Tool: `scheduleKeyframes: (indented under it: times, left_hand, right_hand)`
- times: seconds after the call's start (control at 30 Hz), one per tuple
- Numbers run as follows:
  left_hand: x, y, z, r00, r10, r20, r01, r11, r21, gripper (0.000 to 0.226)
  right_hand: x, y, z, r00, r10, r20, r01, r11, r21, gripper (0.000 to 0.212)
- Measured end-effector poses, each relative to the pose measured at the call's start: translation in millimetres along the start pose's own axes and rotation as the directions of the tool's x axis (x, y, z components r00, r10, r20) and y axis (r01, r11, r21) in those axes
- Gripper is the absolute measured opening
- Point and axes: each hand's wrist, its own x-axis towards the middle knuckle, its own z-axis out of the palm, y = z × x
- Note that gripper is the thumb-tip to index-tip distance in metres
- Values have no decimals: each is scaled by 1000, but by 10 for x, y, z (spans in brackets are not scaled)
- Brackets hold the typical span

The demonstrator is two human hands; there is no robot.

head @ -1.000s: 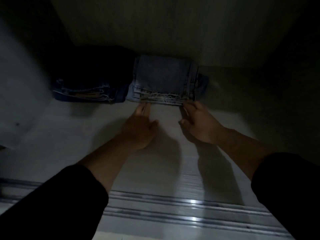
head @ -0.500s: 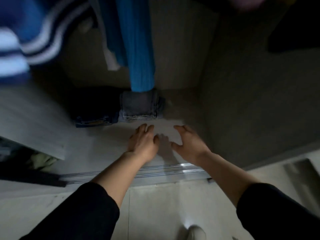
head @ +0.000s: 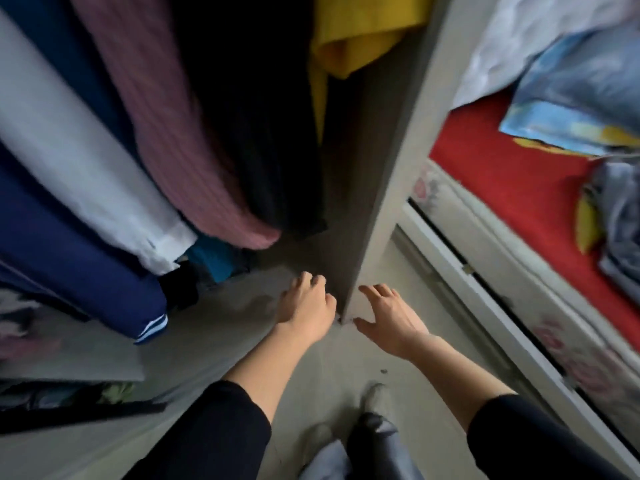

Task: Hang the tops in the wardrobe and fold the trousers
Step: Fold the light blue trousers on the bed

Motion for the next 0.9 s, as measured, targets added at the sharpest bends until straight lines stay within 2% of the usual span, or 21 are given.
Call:
scheduleKeyframes:
  times: [0.23, 0.5, 0.73, 0.9]
  left_hand:
    - [-224, 1314, -159, 975, 195, 108, -199, 979, 35, 36]
    - [-150, 3361, 183, 883, 431, 187, -454, 885, 103, 37]
    - [-103, 5033, 600, 829, 509, 234, -543, 831, 116, 38]
    - [70, 5807, 869, 815, 521, 254, -557, 825, 95, 40]
  right_hand:
    - [-829, 745, -722, 962, 235, -139, -216, 966, 140, 68]
    - [-1656, 2349, -1488, 862, 444, -246, -374, 883, 282, 64]
    - [-2200, 3807, -2042, 782, 570, -253, -471, 806, 358, 66]
    - [-2281, 4576, -2293, 745, 616, -257, -508, 773, 380, 64]
